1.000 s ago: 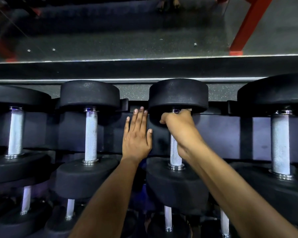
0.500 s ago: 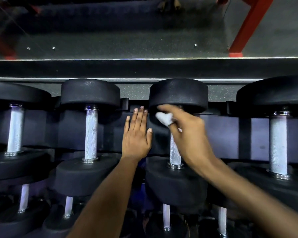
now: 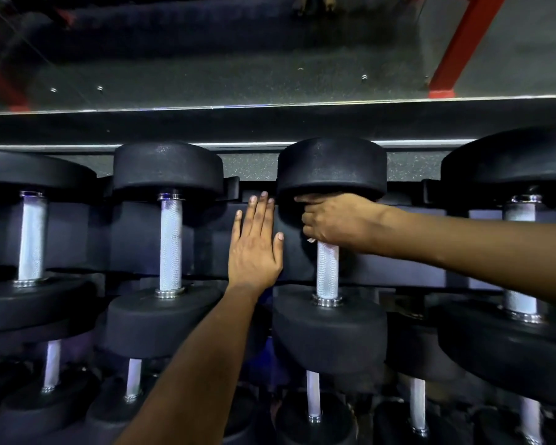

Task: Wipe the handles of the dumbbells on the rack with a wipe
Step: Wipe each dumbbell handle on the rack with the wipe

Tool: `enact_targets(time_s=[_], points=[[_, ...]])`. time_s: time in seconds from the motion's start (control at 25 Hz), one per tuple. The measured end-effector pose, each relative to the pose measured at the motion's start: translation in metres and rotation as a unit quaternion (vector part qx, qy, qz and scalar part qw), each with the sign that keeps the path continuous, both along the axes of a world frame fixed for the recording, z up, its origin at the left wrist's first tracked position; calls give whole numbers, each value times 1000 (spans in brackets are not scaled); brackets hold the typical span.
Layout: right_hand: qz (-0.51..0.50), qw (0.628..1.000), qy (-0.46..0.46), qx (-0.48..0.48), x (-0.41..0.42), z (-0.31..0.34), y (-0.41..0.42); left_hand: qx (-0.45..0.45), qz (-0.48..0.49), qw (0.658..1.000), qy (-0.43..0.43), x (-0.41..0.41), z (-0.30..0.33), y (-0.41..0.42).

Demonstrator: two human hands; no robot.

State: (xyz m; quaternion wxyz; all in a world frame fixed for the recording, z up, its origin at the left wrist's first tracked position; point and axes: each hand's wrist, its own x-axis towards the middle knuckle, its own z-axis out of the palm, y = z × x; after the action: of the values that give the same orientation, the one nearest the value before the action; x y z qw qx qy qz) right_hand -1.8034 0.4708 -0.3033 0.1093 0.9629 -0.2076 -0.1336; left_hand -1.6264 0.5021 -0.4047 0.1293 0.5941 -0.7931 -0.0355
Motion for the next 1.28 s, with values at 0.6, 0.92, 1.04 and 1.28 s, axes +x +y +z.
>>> enact_targets(time_s=[0.6,0.92,1.04,1.28], points=[[-575,14,-613,542,-7,6,27,10,4,1000,0,0,0,1],[-627,143,-594,483,16,29,22,3,1,1000,3,-1,1,0],[-631,84,-632,441,27,23,22,5,-1,1000,7,0,2,0],[-665,173,-625,371,40,14,22,2,-1,1000,4,0,1,1]])
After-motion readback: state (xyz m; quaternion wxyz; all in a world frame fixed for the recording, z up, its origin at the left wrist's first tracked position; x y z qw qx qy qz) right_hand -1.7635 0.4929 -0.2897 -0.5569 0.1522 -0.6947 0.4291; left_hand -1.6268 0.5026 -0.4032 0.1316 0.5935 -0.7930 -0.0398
